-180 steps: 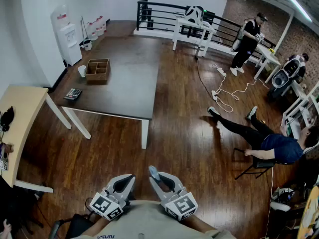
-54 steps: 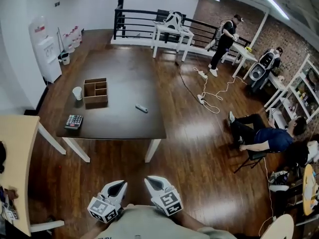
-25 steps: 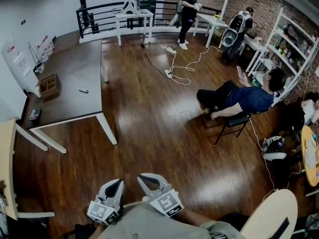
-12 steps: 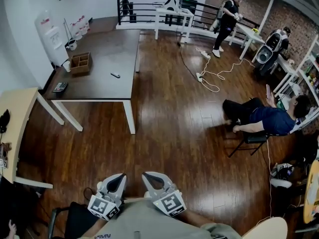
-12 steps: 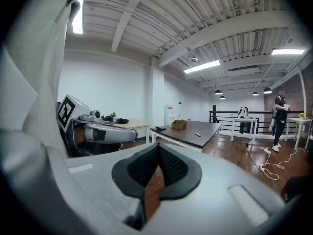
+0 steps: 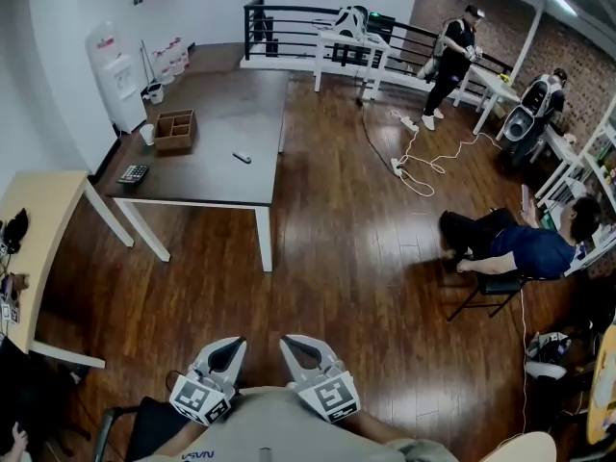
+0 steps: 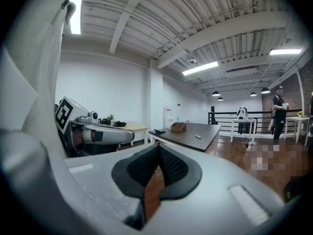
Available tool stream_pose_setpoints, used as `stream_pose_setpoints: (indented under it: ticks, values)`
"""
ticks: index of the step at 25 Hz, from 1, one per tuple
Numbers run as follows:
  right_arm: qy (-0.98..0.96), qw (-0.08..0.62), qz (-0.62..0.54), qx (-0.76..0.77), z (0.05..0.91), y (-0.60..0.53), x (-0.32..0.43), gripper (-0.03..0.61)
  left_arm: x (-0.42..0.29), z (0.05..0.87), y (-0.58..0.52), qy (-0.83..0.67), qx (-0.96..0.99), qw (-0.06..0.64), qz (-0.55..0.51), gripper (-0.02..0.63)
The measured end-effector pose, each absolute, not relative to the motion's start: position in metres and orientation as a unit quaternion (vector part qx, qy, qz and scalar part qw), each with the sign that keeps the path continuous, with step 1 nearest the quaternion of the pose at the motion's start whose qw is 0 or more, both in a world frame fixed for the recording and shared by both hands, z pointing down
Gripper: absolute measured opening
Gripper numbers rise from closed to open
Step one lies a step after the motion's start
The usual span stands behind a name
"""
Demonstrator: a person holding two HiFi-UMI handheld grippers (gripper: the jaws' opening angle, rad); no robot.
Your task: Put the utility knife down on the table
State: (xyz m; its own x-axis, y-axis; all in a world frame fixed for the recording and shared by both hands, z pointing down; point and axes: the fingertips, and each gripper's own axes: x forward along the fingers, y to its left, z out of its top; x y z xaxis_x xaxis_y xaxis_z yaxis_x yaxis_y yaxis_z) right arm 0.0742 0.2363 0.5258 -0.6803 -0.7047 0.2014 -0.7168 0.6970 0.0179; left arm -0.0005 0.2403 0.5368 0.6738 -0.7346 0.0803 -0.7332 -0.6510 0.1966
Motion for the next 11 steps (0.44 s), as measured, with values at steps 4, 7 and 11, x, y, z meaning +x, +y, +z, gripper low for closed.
stream_pose_setpoints:
  ticks: [4,7,11]
  values:
    - [-0.909,0.097,0.04,0.403,0.524,0.23,0.075,-0.002,-0.001,0.539,0.233,-0.389,0.915,0.108,-0.001,0.002]
    - [-0.905,0.099,0.037,0.412,0.523,0.226,0.077,-0.002,0.001,0.541,0.229,-0.375,0.92,0.111,0.001,0.002]
    - [-0.901,0.097,0.039,0.421,0.522,0.223,0.08,-0.002,0.003,0.537,0.225,-0.368,0.923,0.113,0.0,0.002]
